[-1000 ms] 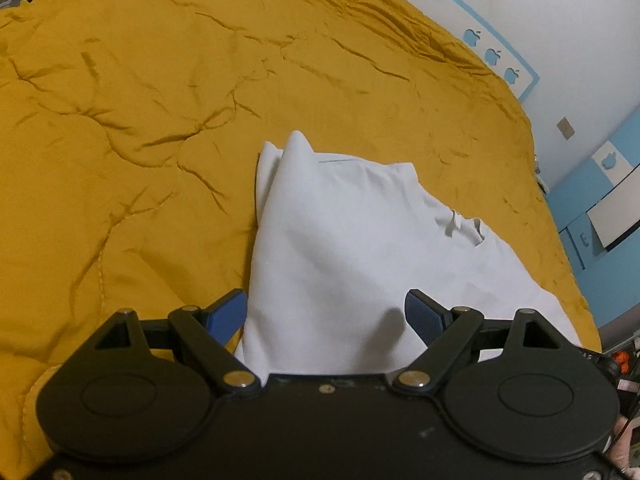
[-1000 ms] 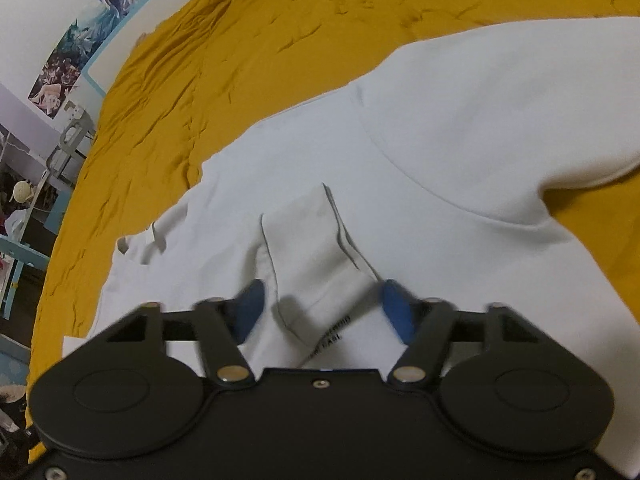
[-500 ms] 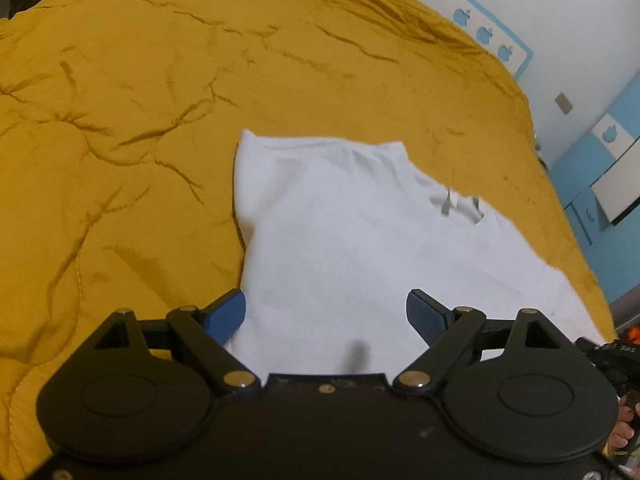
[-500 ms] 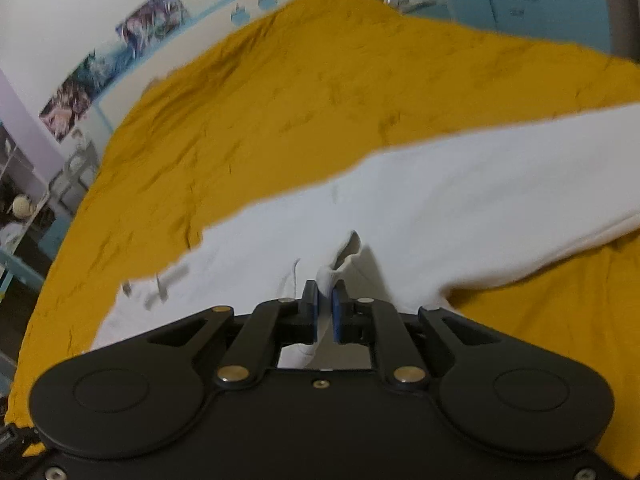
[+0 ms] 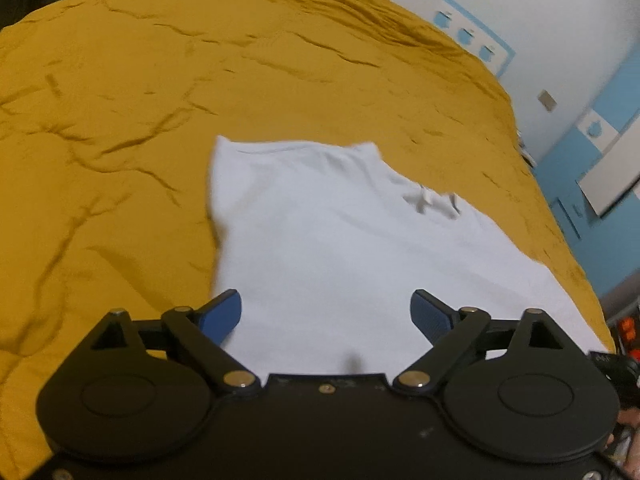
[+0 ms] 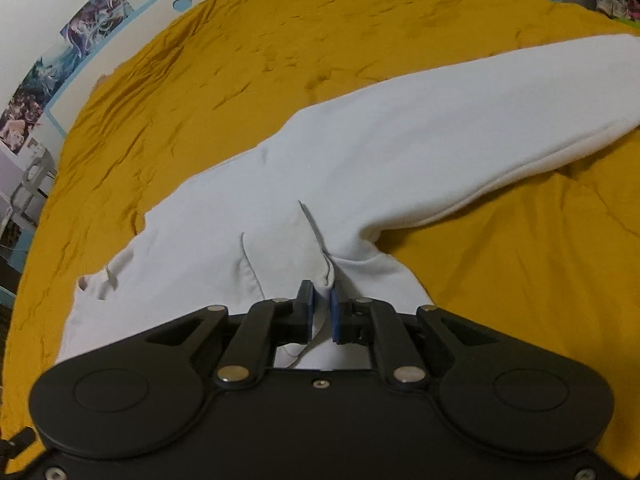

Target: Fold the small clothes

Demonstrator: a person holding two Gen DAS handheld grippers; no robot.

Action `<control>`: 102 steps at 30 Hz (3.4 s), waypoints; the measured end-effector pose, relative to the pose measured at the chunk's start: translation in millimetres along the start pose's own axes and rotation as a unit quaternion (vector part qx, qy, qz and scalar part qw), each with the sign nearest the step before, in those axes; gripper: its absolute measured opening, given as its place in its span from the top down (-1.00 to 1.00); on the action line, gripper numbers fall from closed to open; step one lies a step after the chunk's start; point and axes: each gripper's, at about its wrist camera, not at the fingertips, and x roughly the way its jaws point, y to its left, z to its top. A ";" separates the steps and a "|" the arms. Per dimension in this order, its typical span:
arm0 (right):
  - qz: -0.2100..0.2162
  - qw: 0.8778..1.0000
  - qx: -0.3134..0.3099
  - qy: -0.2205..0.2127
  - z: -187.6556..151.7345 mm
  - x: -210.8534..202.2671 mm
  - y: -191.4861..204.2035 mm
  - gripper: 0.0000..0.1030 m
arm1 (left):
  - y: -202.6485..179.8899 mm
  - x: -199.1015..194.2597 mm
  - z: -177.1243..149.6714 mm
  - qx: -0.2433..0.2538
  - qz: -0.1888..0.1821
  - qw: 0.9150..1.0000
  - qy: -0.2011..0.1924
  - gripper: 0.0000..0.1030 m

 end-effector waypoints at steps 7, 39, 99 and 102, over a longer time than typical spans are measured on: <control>0.006 1.000 -0.013 0.009 -1.5 3.7 -9.2 0.82 | -2.1 29.7 -16.2 0.028 0.046 0.997 0.056 -0.99; -0.108 0.940 0.274 -0.174 130.8 -61.4 -310.1 0.69 | -67.0 38.5 -25.9 0.067 0.040 0.995 0.059 -1.00; 0.092 0.988 -0.120 -0.008 27.5 -33.2 -18.6 0.06 | -6.1 33.4 1.9 -0.088 0.020 0.994 0.054 -0.58; 0.093 0.989 -0.119 -0.006 26.6 -28.1 -15.9 0.06 | 1.9 36.9 0.2 -0.097 0.032 0.993 0.052 -0.57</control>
